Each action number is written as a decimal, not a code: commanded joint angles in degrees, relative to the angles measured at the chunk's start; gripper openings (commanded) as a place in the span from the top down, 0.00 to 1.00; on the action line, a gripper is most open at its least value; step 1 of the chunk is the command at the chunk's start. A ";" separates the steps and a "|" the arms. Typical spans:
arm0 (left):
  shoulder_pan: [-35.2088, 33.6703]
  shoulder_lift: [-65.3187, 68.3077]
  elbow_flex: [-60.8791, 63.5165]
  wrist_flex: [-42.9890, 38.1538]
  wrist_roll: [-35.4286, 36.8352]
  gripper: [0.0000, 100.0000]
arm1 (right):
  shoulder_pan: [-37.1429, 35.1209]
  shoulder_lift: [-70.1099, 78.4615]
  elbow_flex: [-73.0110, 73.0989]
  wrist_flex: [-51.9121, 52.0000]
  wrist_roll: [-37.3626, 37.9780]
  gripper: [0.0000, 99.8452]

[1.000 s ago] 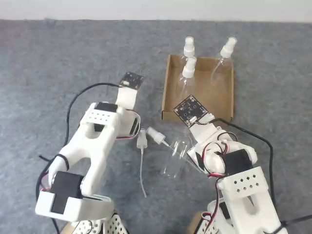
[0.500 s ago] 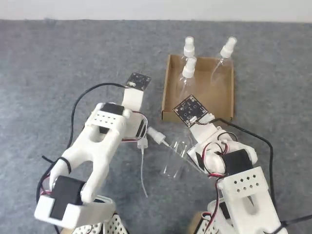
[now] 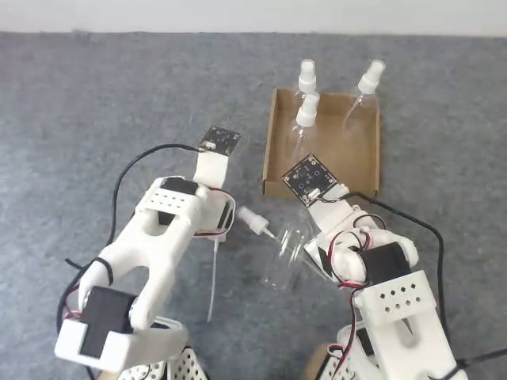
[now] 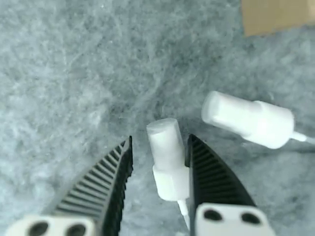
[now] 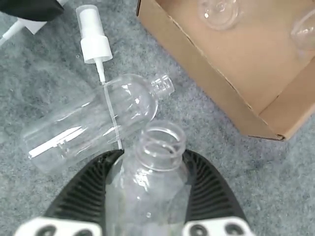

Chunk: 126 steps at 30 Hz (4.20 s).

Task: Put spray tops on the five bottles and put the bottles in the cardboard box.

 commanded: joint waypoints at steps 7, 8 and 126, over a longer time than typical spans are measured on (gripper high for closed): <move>-0.09 -2.81 2.68 -0.79 -1.67 0.90 | -0.48 -1.71 -0.26 -0.57 -0.97 0.99; -0.18 -2.81 2.77 -0.79 -1.67 0.90 | -0.40 -1.71 -0.26 -0.57 -0.97 0.99; 13.19 -58.55 -2.77 7.21 12.40 0.80 | -20.18 -15.08 24.70 -57.71 -15.38 0.99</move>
